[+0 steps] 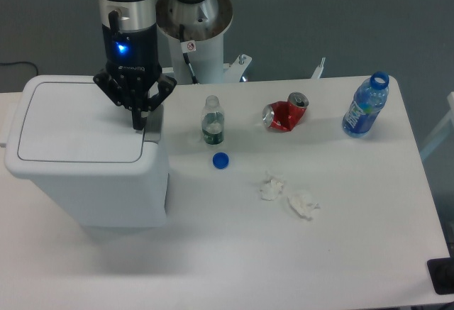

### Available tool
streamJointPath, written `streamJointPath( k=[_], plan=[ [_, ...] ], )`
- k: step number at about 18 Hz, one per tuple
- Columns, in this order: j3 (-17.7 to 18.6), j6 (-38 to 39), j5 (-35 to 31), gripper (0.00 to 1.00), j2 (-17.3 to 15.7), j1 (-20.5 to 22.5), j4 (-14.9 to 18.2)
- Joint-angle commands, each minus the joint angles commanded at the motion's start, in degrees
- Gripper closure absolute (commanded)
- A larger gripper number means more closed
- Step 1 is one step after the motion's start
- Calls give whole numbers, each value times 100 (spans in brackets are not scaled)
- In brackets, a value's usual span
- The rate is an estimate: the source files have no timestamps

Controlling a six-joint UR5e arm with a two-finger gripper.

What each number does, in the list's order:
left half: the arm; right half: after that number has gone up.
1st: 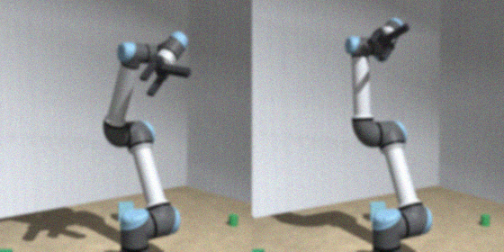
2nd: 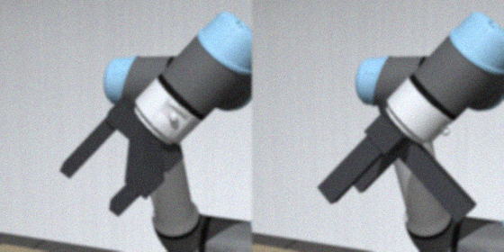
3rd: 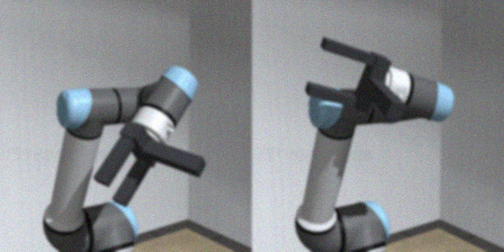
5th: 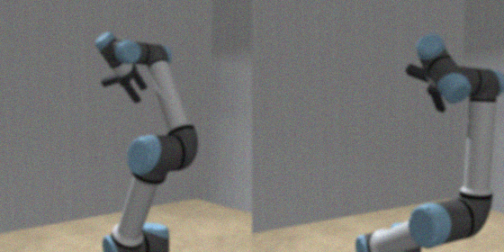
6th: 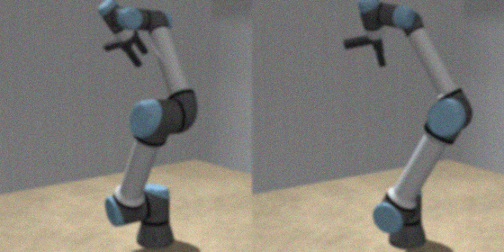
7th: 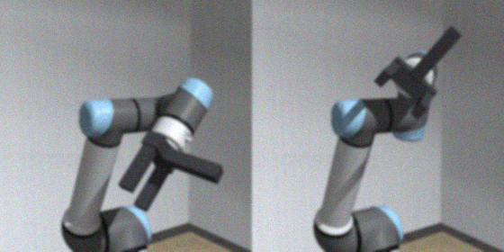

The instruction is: Close the trash can

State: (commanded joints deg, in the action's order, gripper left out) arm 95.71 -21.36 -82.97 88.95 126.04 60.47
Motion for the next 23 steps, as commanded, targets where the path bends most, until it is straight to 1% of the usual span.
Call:
streamJointPath(
  k=[14,17,18,20,21,22,23],
  plan=[
    [9,9,0,93,53,0,0],
    [-87,9,53,92,44,44,-9],
    [-149,9,88,86,35,44,0],
    [-324,17,210,66,9,79,0],
    [-404,18,263,51,0,114,0],
    [-439,9,272,31,0,175,0],
    [-457,-9,255,0,-9,263,-9]
  ],
)
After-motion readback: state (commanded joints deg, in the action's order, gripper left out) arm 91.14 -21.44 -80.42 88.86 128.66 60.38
